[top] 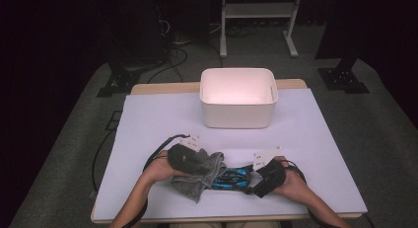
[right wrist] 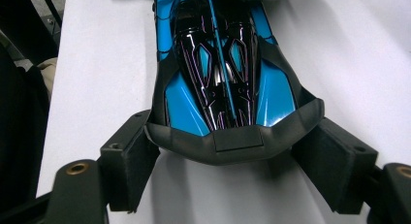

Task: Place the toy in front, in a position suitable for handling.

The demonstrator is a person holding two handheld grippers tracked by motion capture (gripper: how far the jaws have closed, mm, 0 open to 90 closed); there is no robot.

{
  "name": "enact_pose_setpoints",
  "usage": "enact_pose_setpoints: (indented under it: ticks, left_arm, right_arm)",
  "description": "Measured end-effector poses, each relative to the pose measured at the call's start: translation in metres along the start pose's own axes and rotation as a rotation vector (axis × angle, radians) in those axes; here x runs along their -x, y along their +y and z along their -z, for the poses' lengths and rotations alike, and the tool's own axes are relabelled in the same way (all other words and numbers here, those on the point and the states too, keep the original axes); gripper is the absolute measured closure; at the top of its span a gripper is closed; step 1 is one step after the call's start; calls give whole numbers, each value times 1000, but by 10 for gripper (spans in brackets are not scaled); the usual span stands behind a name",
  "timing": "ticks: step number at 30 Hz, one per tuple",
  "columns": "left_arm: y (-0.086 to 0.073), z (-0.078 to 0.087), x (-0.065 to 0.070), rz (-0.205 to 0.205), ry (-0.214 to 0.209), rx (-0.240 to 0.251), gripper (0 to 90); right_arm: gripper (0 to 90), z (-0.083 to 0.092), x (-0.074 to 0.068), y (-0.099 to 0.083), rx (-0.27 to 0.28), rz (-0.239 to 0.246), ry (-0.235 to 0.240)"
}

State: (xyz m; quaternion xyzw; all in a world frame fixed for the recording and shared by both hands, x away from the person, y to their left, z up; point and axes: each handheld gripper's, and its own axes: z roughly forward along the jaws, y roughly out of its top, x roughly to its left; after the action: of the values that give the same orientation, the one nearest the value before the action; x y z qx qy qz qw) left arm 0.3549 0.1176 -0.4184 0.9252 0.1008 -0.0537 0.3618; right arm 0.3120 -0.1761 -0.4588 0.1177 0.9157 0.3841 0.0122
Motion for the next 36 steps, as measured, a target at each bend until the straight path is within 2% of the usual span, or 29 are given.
enact_pose_setpoints:
  ticks: [4,7,10,14,17,25,31,36]
  left_arm:
    - [23,-14,0,-40,-21,-17,768]
    - [44,-31,2,-90,-40,-55,768]
    - [60,-41,5,-128,-48,-69,767]
    - [78,-59,12,-168,-70,-85,768]
    - [84,-68,14,-176,-79,-82,768]
    - [71,-60,12,-154,-78,-48,768]
    - [51,-40,10,-119,-56,-19,767]
    - [33,-24,10,-85,-28,-27,766]
  right_arm:
    - [242,0,0,0,-2,5,0]
    - [242,0,0,0,-5,5,0]
    - [242,0,0,0,-6,5,2]
    - [242,0,0,1,-6,7,1]
    - [242,0,0,0,-5,6,0]
    - [243,0,-1,0,-4,9,-3]
    - [244,0,-1,1,-6,11,-5]
    - [244,0,-1,0,-7,13,-4]
